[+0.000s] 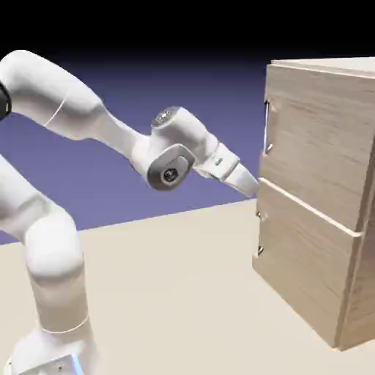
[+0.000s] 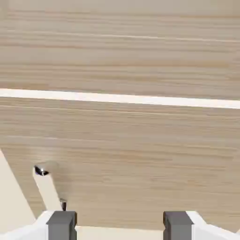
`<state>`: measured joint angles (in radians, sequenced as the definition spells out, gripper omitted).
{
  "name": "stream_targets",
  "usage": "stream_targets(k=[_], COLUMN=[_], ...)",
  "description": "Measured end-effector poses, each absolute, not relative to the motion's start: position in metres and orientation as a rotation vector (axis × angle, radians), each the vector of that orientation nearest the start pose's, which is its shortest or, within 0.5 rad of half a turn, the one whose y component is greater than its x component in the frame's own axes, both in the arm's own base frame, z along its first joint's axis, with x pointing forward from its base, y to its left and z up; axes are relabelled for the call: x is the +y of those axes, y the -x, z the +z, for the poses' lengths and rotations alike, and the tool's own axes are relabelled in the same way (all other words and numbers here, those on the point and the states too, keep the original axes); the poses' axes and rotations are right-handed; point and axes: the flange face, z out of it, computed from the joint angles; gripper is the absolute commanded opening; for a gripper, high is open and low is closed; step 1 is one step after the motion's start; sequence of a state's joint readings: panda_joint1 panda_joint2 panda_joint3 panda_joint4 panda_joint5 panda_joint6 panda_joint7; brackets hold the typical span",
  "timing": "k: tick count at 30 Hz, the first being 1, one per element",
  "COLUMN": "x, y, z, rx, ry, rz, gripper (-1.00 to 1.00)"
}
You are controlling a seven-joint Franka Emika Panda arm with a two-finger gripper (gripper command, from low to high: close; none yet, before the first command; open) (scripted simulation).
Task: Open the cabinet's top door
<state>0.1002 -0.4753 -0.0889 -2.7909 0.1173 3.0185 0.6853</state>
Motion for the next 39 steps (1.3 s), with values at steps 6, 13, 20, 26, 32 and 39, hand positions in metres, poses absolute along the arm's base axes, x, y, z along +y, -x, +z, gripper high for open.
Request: stream_targets(k=[6, 13, 20, 26, 32, 39], x=[-0.019, -0.036, -0.063, -0.090, -0.109, -0.103], y=[-0.422, -0.420, -0.406, -0.399, -0.406, -0.432], z=[0.344, 0.254, 0.193, 0.176, 0.196, 0.258], rx=[1.220, 1.447, 1.675, 1.834, 1.905, 1.803], ry=[2.463, 2.463, 2.469, 2.468, 2.446, 2.362], rz=[-0.533, -0.254, -0.158, -0.254, -0.514, -0.958], gripper=[0.00, 0.00, 0.00, 0.00, 0.00, 0.00])
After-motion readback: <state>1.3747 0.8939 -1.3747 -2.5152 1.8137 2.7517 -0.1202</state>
